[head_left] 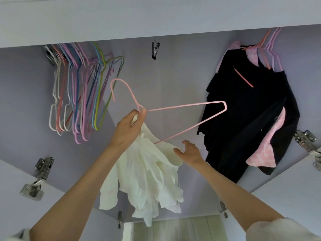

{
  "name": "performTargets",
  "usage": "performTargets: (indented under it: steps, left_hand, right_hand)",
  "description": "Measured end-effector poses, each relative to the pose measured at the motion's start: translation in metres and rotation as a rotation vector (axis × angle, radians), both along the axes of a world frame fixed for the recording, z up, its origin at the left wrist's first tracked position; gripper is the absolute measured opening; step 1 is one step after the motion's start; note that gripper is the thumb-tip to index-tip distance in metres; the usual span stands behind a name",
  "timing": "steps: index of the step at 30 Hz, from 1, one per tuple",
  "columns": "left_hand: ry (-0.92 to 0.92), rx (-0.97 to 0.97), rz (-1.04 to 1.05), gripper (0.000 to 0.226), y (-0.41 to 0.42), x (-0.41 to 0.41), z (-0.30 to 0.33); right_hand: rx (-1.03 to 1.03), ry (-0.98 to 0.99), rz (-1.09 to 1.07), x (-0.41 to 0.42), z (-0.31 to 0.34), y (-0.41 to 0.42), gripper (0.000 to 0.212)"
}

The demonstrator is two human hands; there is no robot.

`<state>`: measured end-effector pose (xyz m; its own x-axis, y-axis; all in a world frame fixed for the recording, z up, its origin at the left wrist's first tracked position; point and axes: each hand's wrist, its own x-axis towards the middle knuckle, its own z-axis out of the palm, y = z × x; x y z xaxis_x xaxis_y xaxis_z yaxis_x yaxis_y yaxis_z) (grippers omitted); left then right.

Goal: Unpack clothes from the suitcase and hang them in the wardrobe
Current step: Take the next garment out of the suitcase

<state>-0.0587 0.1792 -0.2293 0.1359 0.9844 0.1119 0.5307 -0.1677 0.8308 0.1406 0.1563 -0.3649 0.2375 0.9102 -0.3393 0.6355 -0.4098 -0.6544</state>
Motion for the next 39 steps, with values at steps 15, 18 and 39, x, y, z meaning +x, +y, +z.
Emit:
performTargets:
  steps: [15,18,39]
  left_hand:
    - [0.140,-0.022,0.177,0.018,-0.009,-0.014,-0.030]
    - [0.245,0.032,0.120,0.005,-0.011,-0.013,-0.047]
    - [0.316,0.113,-0.030,0.013,-0.001,0.024,-0.048]
  right_hand:
    - [-0.263,0.613,-0.292,0.061,0.027,0.009,0.014]
    - [-0.195,0.637,-0.315,0.072,0.041,0.005,0.024]
    - [0.004,0.092,0.363,0.005,0.120,0.003,0.021]
